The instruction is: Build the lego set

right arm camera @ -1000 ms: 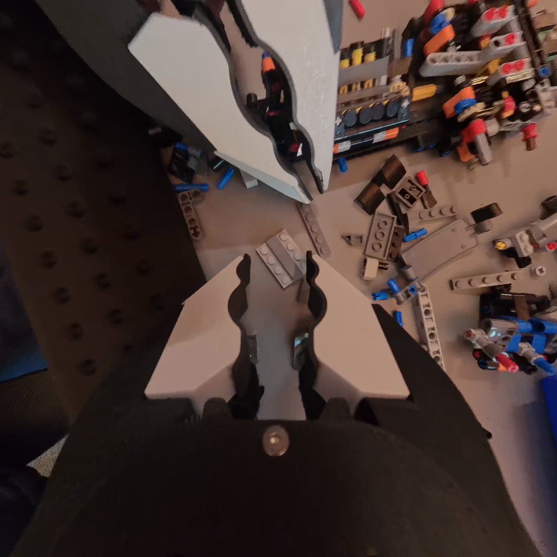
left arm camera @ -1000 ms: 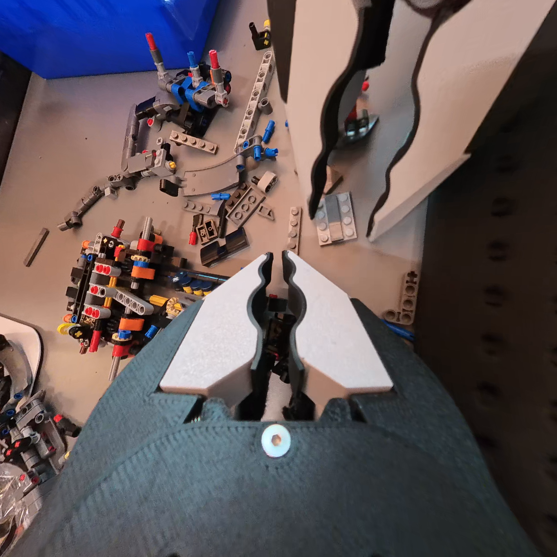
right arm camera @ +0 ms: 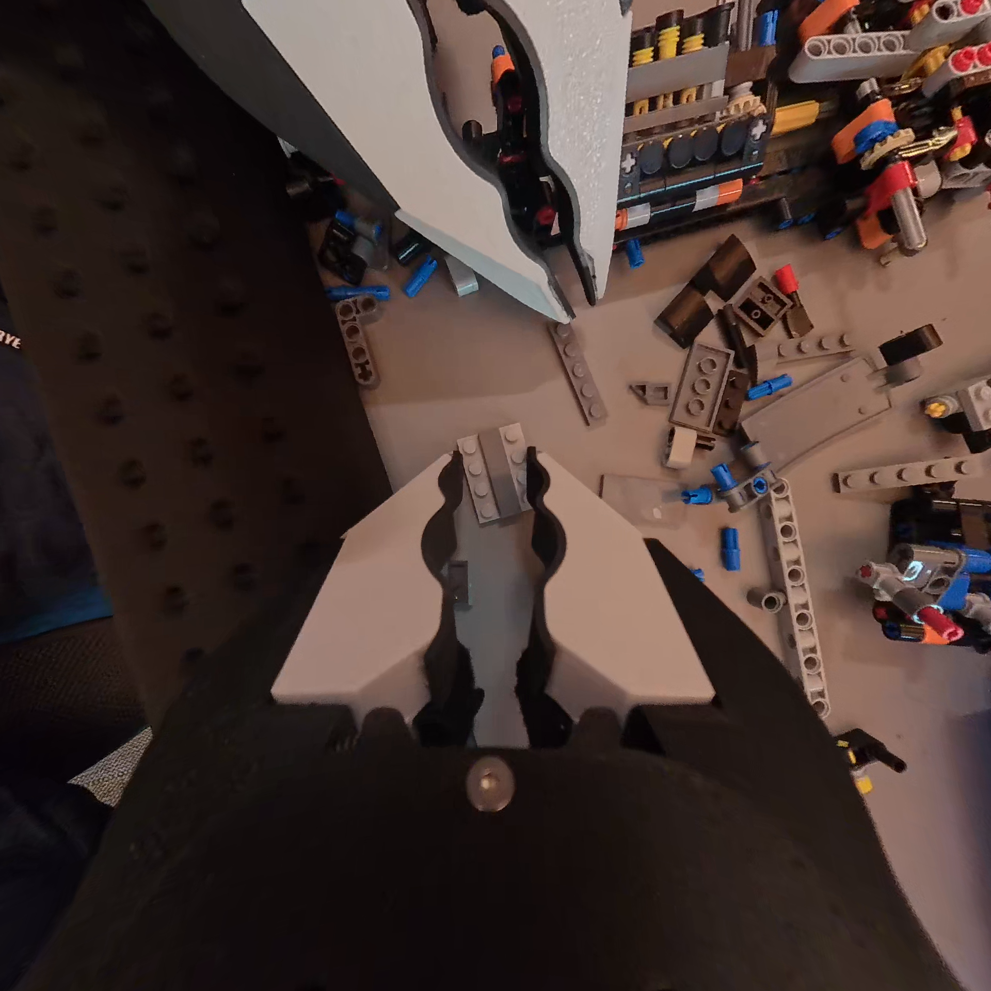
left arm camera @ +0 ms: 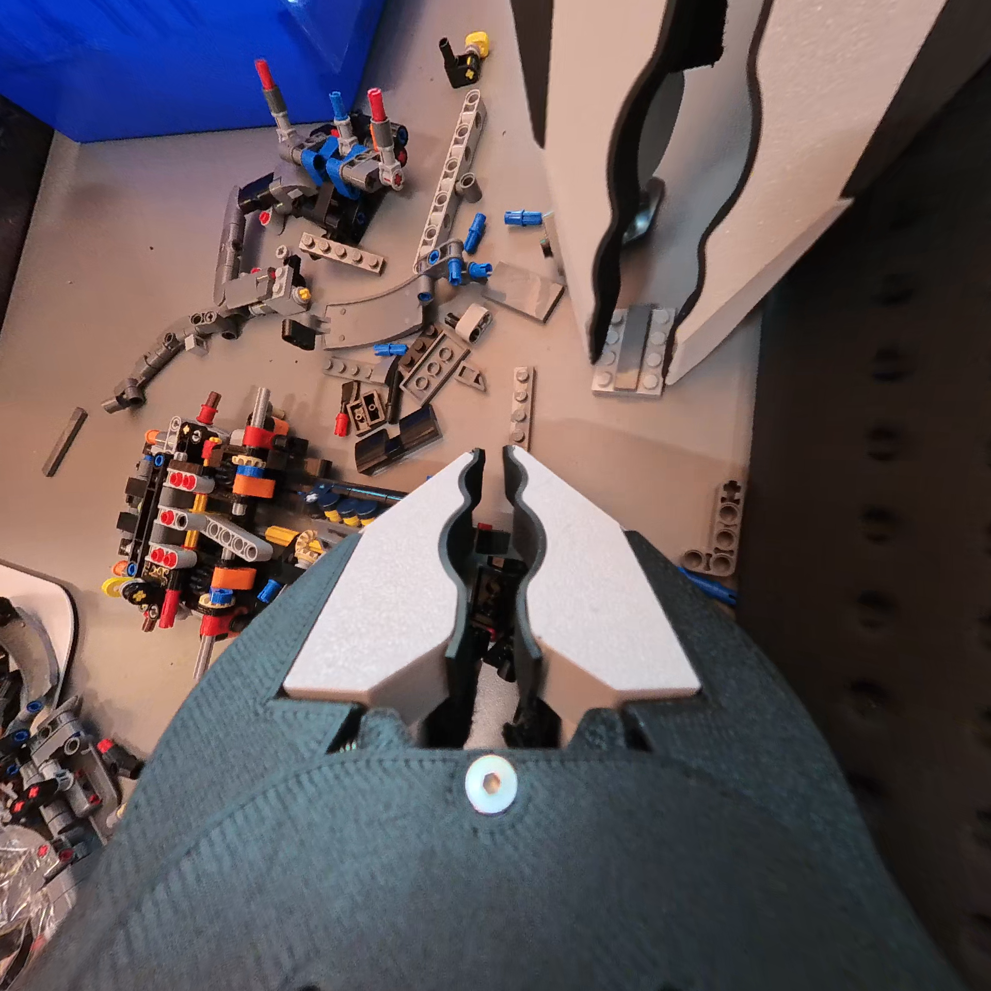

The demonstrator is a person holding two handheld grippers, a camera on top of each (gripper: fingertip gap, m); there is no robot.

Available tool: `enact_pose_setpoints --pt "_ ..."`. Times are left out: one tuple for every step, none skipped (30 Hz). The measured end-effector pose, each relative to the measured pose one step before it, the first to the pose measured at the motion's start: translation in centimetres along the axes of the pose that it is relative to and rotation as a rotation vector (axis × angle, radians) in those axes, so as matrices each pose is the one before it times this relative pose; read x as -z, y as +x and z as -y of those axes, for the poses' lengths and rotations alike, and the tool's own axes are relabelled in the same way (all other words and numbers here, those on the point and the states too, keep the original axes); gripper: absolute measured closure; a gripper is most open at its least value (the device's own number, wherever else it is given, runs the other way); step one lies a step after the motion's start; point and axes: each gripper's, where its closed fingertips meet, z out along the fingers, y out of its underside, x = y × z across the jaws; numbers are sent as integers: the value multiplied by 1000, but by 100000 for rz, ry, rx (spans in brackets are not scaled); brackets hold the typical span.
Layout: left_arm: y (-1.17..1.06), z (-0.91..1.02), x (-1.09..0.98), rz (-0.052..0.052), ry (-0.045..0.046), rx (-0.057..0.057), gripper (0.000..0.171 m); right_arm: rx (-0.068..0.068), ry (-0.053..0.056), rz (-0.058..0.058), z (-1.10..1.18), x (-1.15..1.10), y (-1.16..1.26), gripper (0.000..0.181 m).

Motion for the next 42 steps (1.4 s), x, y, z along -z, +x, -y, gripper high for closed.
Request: enact_pose_setpoints --pt "78 44 -2 -259 182 -224 165 -498 861 -164 116 38 104 160" --pt "218 178 20 -863 787 -539 162 -1000 1326 -22 184 113 133 160" --pt "405 316 34 -1536 1381 -1113 159 -979 1784 345 225 165 73 160" --pt "441 309 14 -1208 1129 -1823 158 -723 2075 -35 254 209 102 160" --pt "339 187 -53 -335 216 -2400 156 -621 2242 -749 281 266 209 160" --pt "216 47 -97 331 -540 -2511 154 -877 2496 -608 321 305 206 160" --pt "153 30 -90 483 -620 -2231 149 -1117 2656 231 344 306 106 160" --pt "205 172 -28 -37 263 -1838 147 -1002 2629 109 332 289 99 160" --pt "160 302 40 143 1122 -1431 145 -929 2548 -613 311 290 224 160" --pt "47 352 103 793 1202 -1280 142 -1229 2436 -724 303 290 267 160" --pt "22 371 114 759 1361 -1302 140 -1493 2107 -56 254 257 168 160" --pt "13 345 88 848 1265 -1101 139 -1316 1755 604 184 199 57 160" --pt "-56 239 30 1144 493 -956 139 -893 1331 928 140 125 -52 160" --pt "-173 117 -9 1868 -172 -1229 139 -479 887 888 96 56 -88 160" --pt "-166 74 -11 1898 -383 -1557 139 -237 451 793 72 -8 -110 160" --pt "-74 136 0 1330 135 -1400 139 -59 108 759 65 -69 -132 160" --pt "-18 228 12 873 528 -1050 139 49 -187 720 38 -117 -150 160" --pt "-119 161 18 1487 253 -1037 139 -34 -567 356 -14 -154 -93 160" --pt "-83 110 19 1096 148 -1083 140 -188 -901 1 -67 -161 -16 160" --pt "-6 99 -1 369 296 -524 141 -141 -587 193 -34 -153 -35 160" --pt "-115 30 23 1033 -137 -506 141 -156 -182 480 17 -128 -77 160" --pt "-176 -34 42 1292 -319 -611 141 -225 -276 283 7 -108 -50 161" --pt "-92 -42 5 543 -149 -84 140 -223 -258 -58 -3 -48 1 160" --pt "-39 1 26 50 174 303 139 -129 -3 -77 22 -10 0 160" --pt "4 -8 25 -256 140 426 138 -27 43 82 17 13 -24 160" --pt "-40 -35 8 135 -57 34 138 -15 120 107 6 18 -25 160" --pt "-60 -59 -9 440 -308 -296 137 -140 41 97 -14 21 -18 160" --pt "3 -5 -17 263 -173 -519 136 -240 -66 133 -25 13 -3 160" --pt "57 29 -21 225 -90 -868 136 -200 -132 240 -31 -3 -23 160" --pt "25 23 -39 526 -327 -1287 137 -155 -133 268 -33 -16 -27 160" --pt "66 16 -67 355 -371 -1263 138 -261 -113 326 -41 -16 -15 161" --pt "74 -6 -78 283 -493 -1132 139 -288 38 463 -6 3 -43 161" --pt "-9 10 -34 782 -436 -1323 139 -289 333 656 35 13 -72 161" --pt "33 66 -11 433 -2 -1105 141 -332 431 648 59 27 -72 161" --pt "109 78 -12 -177 211 -739 143 -370 334 550 40 41 -57 161" --pt "107 13 -39 -147 -108 -715 146 -404 274 406 12 39 -32 161" --pt "20 -61 -33 342 -552 -719 147 -332 218 250 11 20 -4 161" --pt "46 -98 -63 -161 -662 -168 148 -301 15 253 -21 7 -9 161" --pt "128 -202 -83 -754 -1055 105 150 -281 -31 194 -21 -13 2 161" --pt "35 -270 -69 -139 -1347 -476 156 -218 215 578 28 -6 -69 161" --pt "-14 -38 7 325 -59 -385 157 -102 833 818 135 29 -128 162" --pt "-74 59 74 303 254 296 158 -11 839 230 142 55 -34 163"
